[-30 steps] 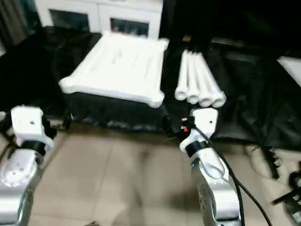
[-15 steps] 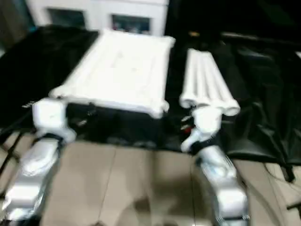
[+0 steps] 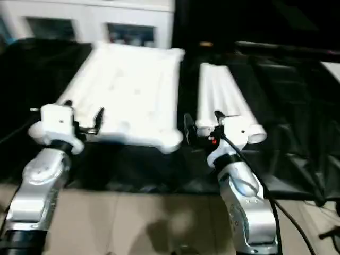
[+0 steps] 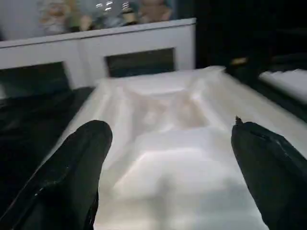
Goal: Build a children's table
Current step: Move to table
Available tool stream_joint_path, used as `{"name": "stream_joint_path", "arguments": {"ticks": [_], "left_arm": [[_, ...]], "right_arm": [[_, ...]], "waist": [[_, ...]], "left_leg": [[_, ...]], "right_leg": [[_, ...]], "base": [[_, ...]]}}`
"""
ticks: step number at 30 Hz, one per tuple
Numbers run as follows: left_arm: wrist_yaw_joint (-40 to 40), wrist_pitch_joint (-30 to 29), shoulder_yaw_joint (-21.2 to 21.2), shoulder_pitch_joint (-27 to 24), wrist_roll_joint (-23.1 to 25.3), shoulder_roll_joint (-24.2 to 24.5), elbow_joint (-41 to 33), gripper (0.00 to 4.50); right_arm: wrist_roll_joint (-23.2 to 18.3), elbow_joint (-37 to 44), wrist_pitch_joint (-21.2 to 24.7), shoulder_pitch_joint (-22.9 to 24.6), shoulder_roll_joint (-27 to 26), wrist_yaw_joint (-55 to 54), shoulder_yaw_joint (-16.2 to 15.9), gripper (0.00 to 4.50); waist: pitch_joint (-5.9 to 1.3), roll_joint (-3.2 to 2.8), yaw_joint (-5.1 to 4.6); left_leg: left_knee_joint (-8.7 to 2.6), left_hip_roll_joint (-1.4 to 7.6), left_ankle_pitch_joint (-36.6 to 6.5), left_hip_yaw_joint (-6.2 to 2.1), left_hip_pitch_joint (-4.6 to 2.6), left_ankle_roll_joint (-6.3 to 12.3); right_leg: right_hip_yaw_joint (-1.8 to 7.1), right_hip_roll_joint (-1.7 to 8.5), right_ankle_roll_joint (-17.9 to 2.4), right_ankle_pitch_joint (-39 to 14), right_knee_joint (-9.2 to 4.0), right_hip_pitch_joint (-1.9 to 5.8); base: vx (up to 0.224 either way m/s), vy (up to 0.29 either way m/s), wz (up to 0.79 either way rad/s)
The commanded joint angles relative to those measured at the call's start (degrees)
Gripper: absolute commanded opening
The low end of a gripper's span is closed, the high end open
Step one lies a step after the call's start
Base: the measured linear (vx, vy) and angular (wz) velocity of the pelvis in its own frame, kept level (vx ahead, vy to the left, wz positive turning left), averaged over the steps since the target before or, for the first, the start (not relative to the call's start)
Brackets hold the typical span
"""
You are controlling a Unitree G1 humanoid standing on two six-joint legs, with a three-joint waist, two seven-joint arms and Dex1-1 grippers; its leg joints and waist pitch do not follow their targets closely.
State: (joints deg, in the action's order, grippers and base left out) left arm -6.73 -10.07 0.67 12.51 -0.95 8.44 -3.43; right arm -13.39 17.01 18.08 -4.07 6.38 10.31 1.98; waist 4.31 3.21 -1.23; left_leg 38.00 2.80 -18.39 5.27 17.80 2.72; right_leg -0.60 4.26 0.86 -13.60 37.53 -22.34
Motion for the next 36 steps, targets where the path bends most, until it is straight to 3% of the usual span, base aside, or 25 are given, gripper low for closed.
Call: {"name": "stream_joint_path", "arguments": {"ticks": [1,2,3,4,5,6,7,8,9,11,13,14,15,16,17,18,19,20,21,22,25,27,31,33,36], "left_arm": [[-0.1,0.3,-0.4,0.6,-0.2,0.6,0.0,4.50],[-0.2,0.5,-0.4,0.7,-0.2,0.5,0.1,4.50],[-0.2,0.5,-0.4,0.7,-0.1,0.5,0.1,4.50],[-0.5,0.8,-0.6,0.6,0.1,0.5,0.3,4.50],[-0.5,0.8,-0.6,0.6,0.1,0.5,0.3,4.50],[-0.7,0.9,-0.6,0.6,0.1,0.4,0.3,4.50],[-0.9,1.0,-0.7,0.5,0.2,0.4,0.4,4.50],[-1.0,1.0,-0.7,0.5,0.4,0.4,0.4,4.50],[-1.0,1.1,-0.8,0.6,0.4,0.4,0.4,4.50],[-1.0,1.1,-0.8,0.6,0.4,0.4,0.4,4.50],[-1.9,1.0,-1.1,0.8,-0.5,0.5,0.7,4.50],[-2.8,0.8,-1.3,1.0,-1.3,0.6,0.8,4.50],[-5.5,-0.9,-1.8,1.0,-3.4,0.9,0.4,4.50],[-9.9,-1.6,-3.4,0.9,-5.0,2.0,0.0,4.50],[-11.1,-1.0,-4.0,0.9,-5.0,2.6,0.0,4.50],[-15.1,-0.7,-5.6,0.9,-5.6,4.2,0.2,4.50],[-17.2,-1.2,-6.3,0.9,-6.2,4.9,0.3,4.50],[-18.4,-1.5,-6.8,1.1,-6.2,5.4,0.7,4.50],[-20.5,-1.1,-7.9,1.7,-5.2,6.7,1.9,4.50],[-22.7,-0.8,-8.8,2.2,-4.9,7.6,2.8,4.50],[-29.6,0.1,-11.2,4.0,-5.1,9.8,6.1,4.50],[-36.3,5.5,-13.3,6.9,-3.7,12.0,11.6,4.50],[-44.1,9.4,-15.4,9.8,-4.4,14.3,16.8,4.32],[-49.0,11.6,-17.2,12.6,-3.7,15.7,22.1,4.14],[-53.5,11.9,-19.0,16.2,-2.1,16.3,27.7,3.92]], "right_arm": [[-0.3,-0.3,0.4,-0.8,-0.1,0.1,0.4,4.44],[-0.1,-0.5,0.3,-0.8,-0.1,0.2,0.4,4.44],[-0.1,-0.6,0.3,-0.9,-0.1,0.2,0.4,4.44],[-0.1,-0.7,0.4,-1.0,-0.2,0.2,0.3,4.44],[-0.1,-0.7,0.4,-1.0,-0.2,0.2,0.3,4.44],[-0.1,-0.7,0.3,-1.1,-0.2,0.1,0.2,4.44],[-0.2,-0.9,0.3,-1.2,-0.2,0.0,0.2,4.44],[-0.3,-1.1,0.3,-1.3,-0.2,0.0,0.2,4.44],[-0.4,-1.2,0.3,-1.3,-0.2,0.0,0.2,4.44],[-0.4,-1.4,0.3,-1.4,-0.2,0.1,0.2,4.44],[0.0,-1.6,0.8,-1.6,0.0,0.3,-0.1,4.44],[0.3,-1.9,1.3,-1.8,0.4,0.5,-0.2,4.44],[0.3,-2.2,2.3,-2.0,1.2,1.4,-0.6,4.44],[-0.7,-2.5,4.1,-2.4,2.8,4.0,-1.3,4.44],[-1.1,-2.6,4.8,-2.5,3.3,5.1,-1.6,4.44],[-2.0,-2.6,6.6,-2.6,5.5,8.4,-2.5,4.44],[-2.2,-2.7,7.3,-2.7,6.6,9.8,-3.0,4.44],[-2.1,-2.7,7.5,-2.7,7.5,10.9,-3.4,4.44],[-2.4,-2.8,7.3,-2.8,9.2,13.3,-4.0,4.44],[-2.7,-2.8,7.3,-2.9,10.6,14.9,-4.1,4.44],[-2.0,-3.2,6.2,-3.1,14.8,19.0,-4.5,4.44],[-2.6,-3.0,6.3,-3.2,18.3,23.3,-4.8,4.44],[-3.3,-2.3,5.9,-3.1,21.8,28.8,-6.4,4.48],[-2.9,-1.9,6.3,-2.8,24.1,32.1,-7.7,4.50],[-3.0,-1.3,7.6,-2.5,26.6,34.8,-9.3,4.50]], "waist": [[-3.66,0.71,2.82],[-3.38,-0.09,3.12],[-3.38,-0.09,3.12],[-2.64,-1.23,3.23],[-2.62,-2.98,2.74],[-2.65,-4.65,2.51],[-4.03,-5.48,-0.97],[-3.77,-5.93,-0.34],[-3.68,-5.71,-0.38],[-3.77,-4.39,-0.24],[-3.82,-1.73,0.09],[-3.98,1.10,1.57],[-3.96,1.19,2.80],[-4.58,0.85,3.65],[-4.49,-0.16,3.96],[-4.58,-0.86,4.03],[-4.79,-2.06,3.31],[-4.87,-3.22,3.26],[-5.18,-4.08,3.45],[-5.10,-3.51,3.08],[-3.84,-3.31,3.76],[-3.02,-3.62,4.37],[-2.32,-3.71,4.21],[-2.68,-3.72,4.13],[-2.99,-3.74,4.04]], "left_leg": [[3.62,2.56,-0.3,-1.04,4.98,4.60],[4.10,3.41,3.6,-1.63,6.69,0.27],[4.10,3.41,3.6,-1.63,6.69,0.27],[1.48,5.47,7.3,-1.66,6.72,-2.05],[-4.01,6.88,9.7,-0.89,5.47,-0.85],[-6.95,8.24,6.8,-1.47,3.14,-0.08],[-8.85,13.92,-5.6,-8.56,-5.29,5.20],[-8.43,13.65,-6.9,-8.48,-5.11,7.04],[-7.86,12.98,-2.5,-7.78,-5.12,11.97],[-8.17,12.47,2.8,-5.89,-5.00,17.63],[-6.95,8.48,1.2,-2.20,-3.21,15.87],[-3.34,3.43,-3.4,0.89,2.11,11.52],[0.55,2.18,-2.4,0.94,3.47,9.25],[0.67,3.55,4.9,-0.79,4.92,4.18],[-0.84,4.11,13.8,-1.31,5.81,0.46],[-2.70,4.77,18.6,-1.51,5.87,-0.44],[-4.69,5.81,28.4,-1.02,4.81,-0.97],[-4.22,7.54,30.2,-1.33,3.24,-1.58],[-3.82,8.26,30.3,-1.56,2.40,-1.75],[-4.03,8.91,29.2,-1.57,2.04,-1.87],[-5.49,8.64,11.7,-0.31,2.50,-2.92],[-6.78,9.31,-2.6,0.73,1.90,-3.37],[-7.62,9.84,-10.1,1.47,1.72,-5.39],[-7.61,9.79,-8.6,1.60,1.77,-5.22],[-7.39,9.70,-3.3,1.79,2.22,-3.85]], "right_leg": [[9.47,10.73,-10.9,-19.5,-9.47,9.58],[7.99,9.93,-16.0,-16.1,-8.93,10.33],[7.99,9.93,-16.0,-16.1,-8.93,10.33],[4.74,7.63,-21.6,-13.1,-9.42,9.09],[0.83,3.50,-19.0,-15.1,-8.69,8.41],[-1.26,0.91,-15.7,-15.4,-7.82,7.28],[-3.08,-1.67,-6.5,-11.3,2.42,-0.47],[-2.96,-1.41,-4.3,-9.7,3.60,-1.17],[-3.18,-0.85,-0.7,-6.1,4.55,-2.71],[-2.65,-0.05,1.7,-1.4,4.20,-3.98],[0.06,2.75,-2.0,4.0,-2.69,-1.71],[4.94,5.89,-5.3,-3.7,-7.39,4.47],[8.02,9.15,-7.0,-8.3,-8.92,6.91],[8.19,9.50,-9.7,-2.7,-7.11,8.69],[6.33,7.58,-12.4,16.5,-4.60,8.47],[4.95,5.96,-12.8,27.0,-3.17,8.15],[1.97,1.64,-11.3,39.1,-1.18,5.88],[1.29,0.94,-11.1,37.5,-1.06,4.23],[1.24,1.14,-11.8,34.3,-1.11,3.56],[1.66,1.60,-13.4,29.7,-1.60,3.39],[2.31,2.72,-15.6,15.5,-3.63,3.82],[2.66,3.55,-15.7,-1.0,-5.32,3.46],[2.78,4.03,-13.8,-14.1,-6.17,2.96],[2.95,4.21,-12.6,-15.4,-6.45,3.05],[2.74,3.94,-14.0,-6.2,-5.80,3.18]], "base": [[0.147,-0.065,0.05],[0.148,-0.032,-0.05],[0.148,-0.032,-0.05],[0.135,0.000,-0.03],[0.139,0.056,0.00],[0.139,0.056,0.00],[0.158,0.108,-0.02],[0.152,0.087,0.01],[0.223,0.104,0.03],[0.133,0.025,0.04],[0.082,-0.030,0.02],[0.109,-0.089,0.08],[0.109,-0.089,0.08],[0.117,-0.077,0.04],[0.113,-0.042,-0.04],[0.113,-0.042,-0.04],[0.000,0.000,0.00],[0.000,0.000,0.00],[0.000,0.000,0.00],[0.000,0.000,0.00],[0.000,0.000,0.00],[-0.061,0.009,0.09],[-0.047,0.000,0.02],[0.000,0.000,0.00],[0.000,0.000,0.00]]}}
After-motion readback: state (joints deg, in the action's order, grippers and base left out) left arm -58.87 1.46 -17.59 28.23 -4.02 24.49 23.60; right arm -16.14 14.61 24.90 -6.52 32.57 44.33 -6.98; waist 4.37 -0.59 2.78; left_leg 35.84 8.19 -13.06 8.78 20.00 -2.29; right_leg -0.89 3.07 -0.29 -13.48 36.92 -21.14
